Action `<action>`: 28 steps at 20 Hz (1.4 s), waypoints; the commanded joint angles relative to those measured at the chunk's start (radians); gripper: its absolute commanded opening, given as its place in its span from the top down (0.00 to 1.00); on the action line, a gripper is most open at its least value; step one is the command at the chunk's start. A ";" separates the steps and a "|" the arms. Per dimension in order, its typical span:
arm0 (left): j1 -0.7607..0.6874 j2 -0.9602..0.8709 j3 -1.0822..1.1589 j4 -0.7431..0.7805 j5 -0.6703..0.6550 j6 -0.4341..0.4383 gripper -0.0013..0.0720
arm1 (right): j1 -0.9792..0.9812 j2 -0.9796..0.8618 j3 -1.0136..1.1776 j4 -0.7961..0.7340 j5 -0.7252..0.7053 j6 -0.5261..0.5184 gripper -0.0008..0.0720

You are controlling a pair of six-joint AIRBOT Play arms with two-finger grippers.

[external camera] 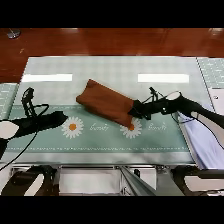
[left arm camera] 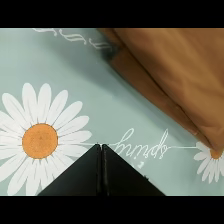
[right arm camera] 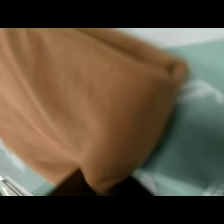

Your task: Fold the shirts.

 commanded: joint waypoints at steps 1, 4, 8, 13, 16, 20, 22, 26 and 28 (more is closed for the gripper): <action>-0.003 -0.005 0.000 -0.005 0.021 0.000 0.95 | 0.087 -0.074 0.197 0.009 0.096 -0.057 0.95; -0.003 -0.005 0.000 -0.005 0.021 0.001 0.95 | 0.084 -0.056 0.494 -0.203 0.186 0.058 0.95; -0.003 -0.005 0.000 -0.005 0.021 0.001 0.95 | 0.040 -0.051 0.956 -0.563 0.417 0.253 0.95; -0.003 -0.005 0.000 -0.005 0.008 0.001 0.95 | -0.148 -0.013 1.220 -0.700 0.777 0.318 0.95; -0.003 -0.005 0.000 -0.005 -0.015 0.001 0.95 | -0.289 0.058 1.220 -0.720 0.885 0.350 0.95; -0.003 -0.005 0.000 -0.005 -0.016 0.001 0.95 | -0.545 0.198 1.145 -0.766 0.931 0.408 0.95; -0.003 -0.005 0.000 -0.005 -0.012 0.001 0.95 | -0.679 0.301 1.043 -0.795 0.931 0.409 0.95; -0.003 -0.005 0.000 -0.005 0.008 0.001 0.95 | -0.893 0.534 0.767 -1.032 0.931 0.291 0.95; -0.003 -0.005 0.000 -0.005 0.028 0.001 0.95 | -0.974 0.652 0.564 -1.192 0.930 0.224 0.95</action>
